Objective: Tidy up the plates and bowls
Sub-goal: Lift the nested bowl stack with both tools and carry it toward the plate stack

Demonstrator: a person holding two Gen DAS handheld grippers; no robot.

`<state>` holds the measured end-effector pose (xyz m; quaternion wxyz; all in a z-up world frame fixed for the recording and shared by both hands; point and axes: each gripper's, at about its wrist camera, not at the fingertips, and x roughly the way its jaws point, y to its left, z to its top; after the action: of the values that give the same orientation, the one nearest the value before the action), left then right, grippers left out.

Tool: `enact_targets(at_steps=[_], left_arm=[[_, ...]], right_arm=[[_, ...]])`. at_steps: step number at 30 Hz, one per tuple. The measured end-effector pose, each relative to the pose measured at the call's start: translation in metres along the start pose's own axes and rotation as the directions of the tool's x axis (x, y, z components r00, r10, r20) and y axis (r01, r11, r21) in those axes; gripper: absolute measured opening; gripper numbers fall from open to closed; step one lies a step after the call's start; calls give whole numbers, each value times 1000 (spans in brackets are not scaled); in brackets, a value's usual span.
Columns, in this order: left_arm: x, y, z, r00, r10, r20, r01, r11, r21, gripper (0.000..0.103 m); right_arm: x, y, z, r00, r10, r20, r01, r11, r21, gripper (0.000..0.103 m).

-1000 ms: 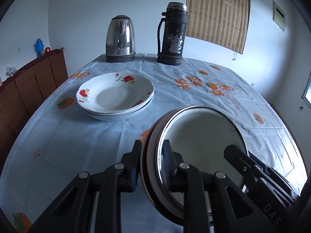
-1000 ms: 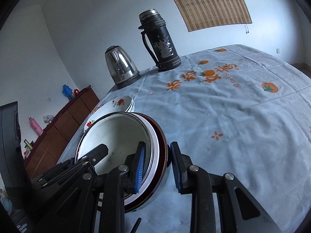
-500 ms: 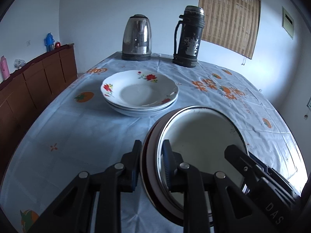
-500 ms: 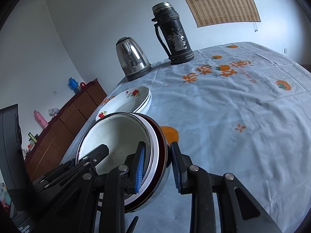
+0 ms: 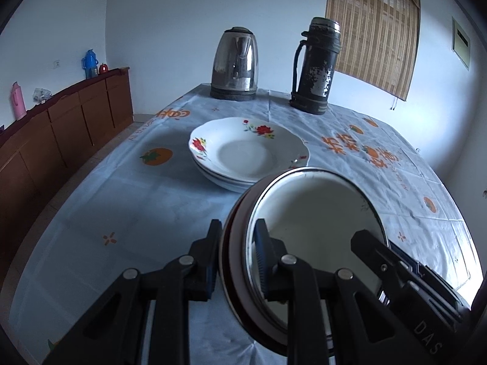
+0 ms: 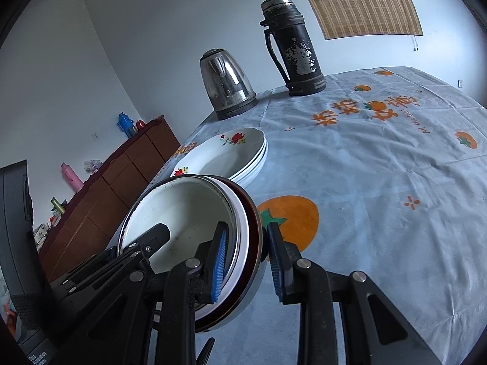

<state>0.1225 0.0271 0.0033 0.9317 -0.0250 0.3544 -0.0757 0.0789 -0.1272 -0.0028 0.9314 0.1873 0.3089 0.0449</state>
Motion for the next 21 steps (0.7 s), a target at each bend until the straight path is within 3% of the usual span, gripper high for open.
enact_targets(at_steps=[21], left_arm=[[12,-2,39,999,3,35,-4,1000,10,19]], right_arm=[[17,8,38,1000,3,29,-2,1000,-9,29]])
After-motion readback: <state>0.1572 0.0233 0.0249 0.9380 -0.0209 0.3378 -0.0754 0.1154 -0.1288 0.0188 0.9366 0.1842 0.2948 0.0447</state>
